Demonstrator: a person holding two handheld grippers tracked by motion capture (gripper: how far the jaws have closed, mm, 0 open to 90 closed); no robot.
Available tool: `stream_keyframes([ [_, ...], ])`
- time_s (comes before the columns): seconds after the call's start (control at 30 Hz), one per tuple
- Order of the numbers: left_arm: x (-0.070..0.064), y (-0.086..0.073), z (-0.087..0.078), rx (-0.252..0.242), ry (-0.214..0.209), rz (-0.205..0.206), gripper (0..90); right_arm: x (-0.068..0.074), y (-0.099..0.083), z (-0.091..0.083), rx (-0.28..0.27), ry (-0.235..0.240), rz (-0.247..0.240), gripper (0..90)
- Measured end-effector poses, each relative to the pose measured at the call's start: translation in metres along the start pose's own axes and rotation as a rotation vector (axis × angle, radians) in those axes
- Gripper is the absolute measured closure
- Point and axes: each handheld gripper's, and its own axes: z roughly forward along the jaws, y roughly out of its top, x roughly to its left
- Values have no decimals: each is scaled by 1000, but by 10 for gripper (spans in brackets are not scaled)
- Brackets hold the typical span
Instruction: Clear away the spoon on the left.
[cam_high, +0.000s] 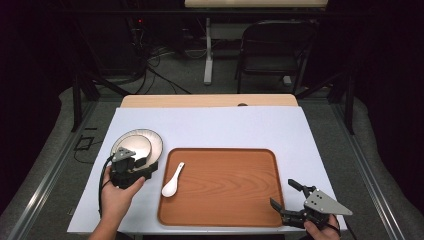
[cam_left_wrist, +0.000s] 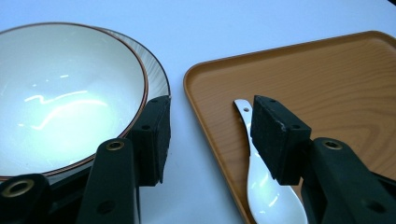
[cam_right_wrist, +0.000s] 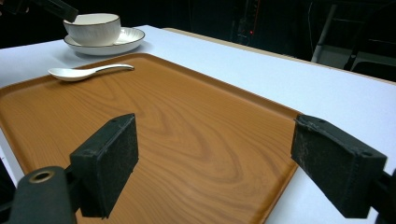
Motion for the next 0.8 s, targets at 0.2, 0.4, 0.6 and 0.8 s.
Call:
stream_keyframes([
  [0.2,-5,-15,-5,-61,0,61,461,0,0,0,-1,-1,-1,144],
  [0.4,-6,-32,-7,-57,-4,82,451,0,0,0,-4,-3,-1,144],
  [0.6,-3,-44,-9,-84,0,60,452,0,0,0,-4,-2,-3,143],
  [0.8,2,-49,-7,-96,-4,58,458,1,0,0,-1,1,-6,144],
])
